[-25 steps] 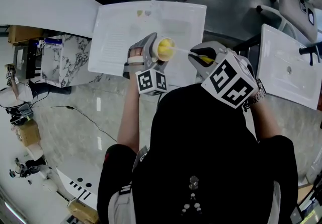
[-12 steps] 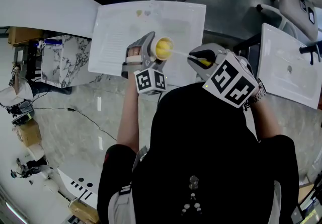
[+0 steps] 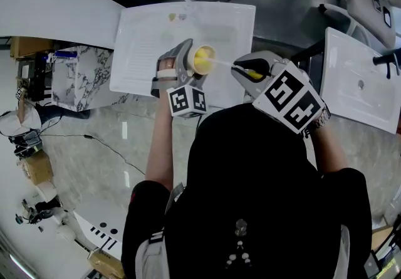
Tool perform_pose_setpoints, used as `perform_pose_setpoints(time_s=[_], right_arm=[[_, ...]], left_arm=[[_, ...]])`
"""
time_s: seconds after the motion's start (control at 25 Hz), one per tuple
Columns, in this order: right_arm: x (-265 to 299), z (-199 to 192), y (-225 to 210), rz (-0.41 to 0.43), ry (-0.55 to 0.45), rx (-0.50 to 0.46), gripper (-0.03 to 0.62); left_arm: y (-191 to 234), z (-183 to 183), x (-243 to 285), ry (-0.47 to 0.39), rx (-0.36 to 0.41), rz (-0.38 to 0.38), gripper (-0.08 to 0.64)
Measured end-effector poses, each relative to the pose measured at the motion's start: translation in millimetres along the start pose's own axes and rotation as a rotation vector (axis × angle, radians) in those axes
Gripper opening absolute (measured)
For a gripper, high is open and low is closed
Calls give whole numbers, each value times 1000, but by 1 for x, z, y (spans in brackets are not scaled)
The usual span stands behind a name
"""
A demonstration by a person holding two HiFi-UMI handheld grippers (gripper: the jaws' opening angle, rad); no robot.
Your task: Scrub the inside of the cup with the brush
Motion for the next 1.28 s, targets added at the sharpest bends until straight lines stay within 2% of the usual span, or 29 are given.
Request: perform_pose_setpoints(time_s=[0.28, 0.8, 1.04, 1.28], right_arm=[[4, -10, -7, -63, 52, -10, 37], [16, -25, -1, -85, 110, 49, 35], [24, -24, 2, -124, 94, 167, 37], [25, -22, -6, -235, 34, 318, 36]], left_arm=[[-4, 4, 5, -22, 10, -24, 457], [-8, -6, 13, -77, 20, -87, 457], [-13, -10, 22, -135, 31, -160, 457], [-14, -5, 36, -235, -12, -221, 457]])
Point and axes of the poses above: the fingertips, and each gripper's own axes: x forward along the fingers, y to its left, z out of its top, the point moved 1 cm from there along -x, backward along the fingers, and after that the axes turned 11 degrees about -y, right-handed, at the moved point
